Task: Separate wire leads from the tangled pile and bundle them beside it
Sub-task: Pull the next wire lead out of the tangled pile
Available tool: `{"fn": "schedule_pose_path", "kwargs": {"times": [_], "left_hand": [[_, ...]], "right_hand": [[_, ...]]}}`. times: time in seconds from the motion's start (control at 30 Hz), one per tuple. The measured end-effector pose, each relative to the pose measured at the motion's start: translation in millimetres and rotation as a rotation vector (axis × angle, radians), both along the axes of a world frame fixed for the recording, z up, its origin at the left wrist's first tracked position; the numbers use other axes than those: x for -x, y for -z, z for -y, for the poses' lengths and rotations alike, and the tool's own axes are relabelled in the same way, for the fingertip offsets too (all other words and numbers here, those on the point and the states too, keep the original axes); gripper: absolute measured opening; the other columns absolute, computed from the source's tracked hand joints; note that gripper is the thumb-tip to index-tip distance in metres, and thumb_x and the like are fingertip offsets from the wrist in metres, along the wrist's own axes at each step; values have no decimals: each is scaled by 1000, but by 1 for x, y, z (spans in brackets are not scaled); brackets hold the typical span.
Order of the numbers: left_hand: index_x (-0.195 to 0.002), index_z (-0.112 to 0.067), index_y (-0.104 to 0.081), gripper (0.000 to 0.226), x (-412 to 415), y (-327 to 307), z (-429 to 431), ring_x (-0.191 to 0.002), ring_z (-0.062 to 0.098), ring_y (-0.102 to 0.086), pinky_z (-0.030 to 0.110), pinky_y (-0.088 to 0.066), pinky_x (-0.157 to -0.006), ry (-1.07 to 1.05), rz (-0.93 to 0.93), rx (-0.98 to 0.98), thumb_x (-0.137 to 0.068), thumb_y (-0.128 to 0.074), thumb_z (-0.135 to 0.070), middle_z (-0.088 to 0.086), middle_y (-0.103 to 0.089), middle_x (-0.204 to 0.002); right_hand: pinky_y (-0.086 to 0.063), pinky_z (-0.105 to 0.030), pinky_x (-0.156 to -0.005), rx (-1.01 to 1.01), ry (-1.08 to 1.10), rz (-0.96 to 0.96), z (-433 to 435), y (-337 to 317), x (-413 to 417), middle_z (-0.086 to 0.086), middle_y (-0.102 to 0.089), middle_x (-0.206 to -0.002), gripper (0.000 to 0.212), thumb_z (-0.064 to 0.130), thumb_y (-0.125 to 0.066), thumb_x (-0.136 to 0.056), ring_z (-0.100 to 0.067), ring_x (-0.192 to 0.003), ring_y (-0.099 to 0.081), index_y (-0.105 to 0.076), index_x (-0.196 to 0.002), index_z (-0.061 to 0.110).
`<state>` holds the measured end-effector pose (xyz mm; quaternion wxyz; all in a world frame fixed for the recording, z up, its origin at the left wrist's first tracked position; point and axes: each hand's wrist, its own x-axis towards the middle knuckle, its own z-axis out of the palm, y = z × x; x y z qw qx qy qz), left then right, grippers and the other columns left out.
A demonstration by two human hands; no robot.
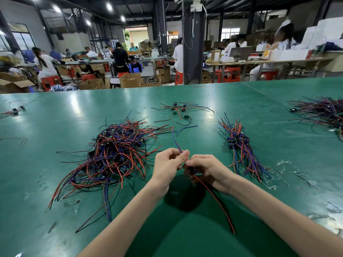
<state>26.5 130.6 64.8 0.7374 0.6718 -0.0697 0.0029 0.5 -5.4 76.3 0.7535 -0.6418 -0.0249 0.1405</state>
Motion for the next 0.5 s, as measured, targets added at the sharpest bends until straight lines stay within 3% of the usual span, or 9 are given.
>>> {"fn": "schedule_pose_path", "kwargs": {"times": [0.2,0.5], "left_hand": [[-69,-8,-64,16,2,-4,1,-58,15,-42,34,-39,-66,17,-43,53,-83,-70,-13,14,-54,-70],[-70,-7,-65,15,3,-4,1,-54,11,-44,28,-40,-63,44,-55,51,-83,-70,-11,7,-57,-65]], "right_hand": [[-50,-27,-51,-20,-6,-28,1,-1,0,-11,-65,-69,12,5,-59,-86,-19,-55,-57,-62,-75,6],[-50,-28,-51,8,59,-2,-2,-1,0,-11,-60,-62,19,0,-55,-84,-20,-57,-55,-60,-67,6]]}}
